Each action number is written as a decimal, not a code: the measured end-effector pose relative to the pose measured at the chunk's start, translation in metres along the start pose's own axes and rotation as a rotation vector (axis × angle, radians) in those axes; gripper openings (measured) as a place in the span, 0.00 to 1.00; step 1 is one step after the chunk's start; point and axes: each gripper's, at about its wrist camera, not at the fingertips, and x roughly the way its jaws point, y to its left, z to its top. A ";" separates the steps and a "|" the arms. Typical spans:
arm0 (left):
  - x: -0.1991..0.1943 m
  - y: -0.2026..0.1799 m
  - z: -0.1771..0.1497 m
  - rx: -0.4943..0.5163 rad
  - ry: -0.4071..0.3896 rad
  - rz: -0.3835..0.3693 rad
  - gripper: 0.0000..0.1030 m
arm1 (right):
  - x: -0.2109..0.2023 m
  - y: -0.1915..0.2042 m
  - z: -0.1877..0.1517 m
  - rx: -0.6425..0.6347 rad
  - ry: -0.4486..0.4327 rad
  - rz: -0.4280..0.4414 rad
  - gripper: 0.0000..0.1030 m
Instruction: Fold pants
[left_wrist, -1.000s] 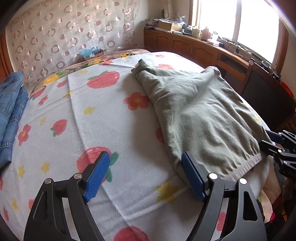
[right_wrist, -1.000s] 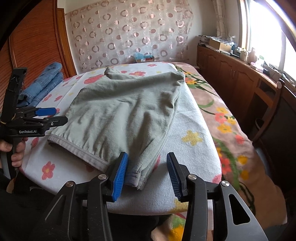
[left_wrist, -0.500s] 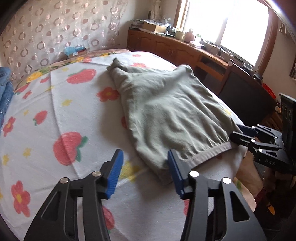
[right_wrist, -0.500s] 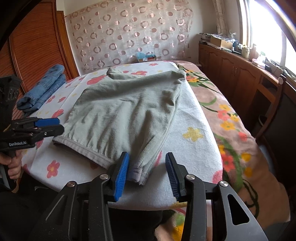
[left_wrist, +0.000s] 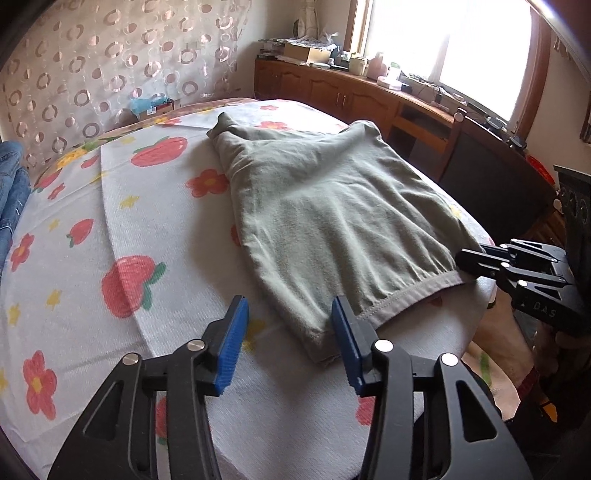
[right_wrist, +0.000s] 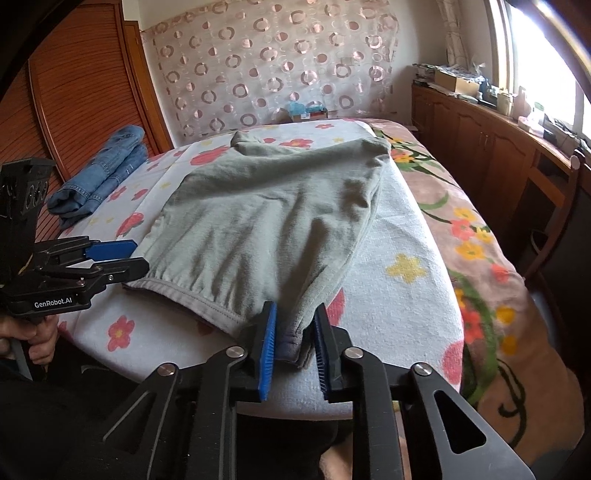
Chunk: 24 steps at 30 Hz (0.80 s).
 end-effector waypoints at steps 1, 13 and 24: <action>0.000 -0.001 0.000 0.002 -0.001 -0.020 0.32 | 0.001 0.001 0.000 -0.004 -0.001 0.003 0.13; -0.033 -0.012 0.015 0.025 -0.095 -0.077 0.04 | -0.012 -0.004 0.015 -0.002 -0.075 0.082 0.08; -0.119 0.002 0.067 0.044 -0.291 -0.022 0.04 | -0.065 0.031 0.088 -0.115 -0.268 0.146 0.08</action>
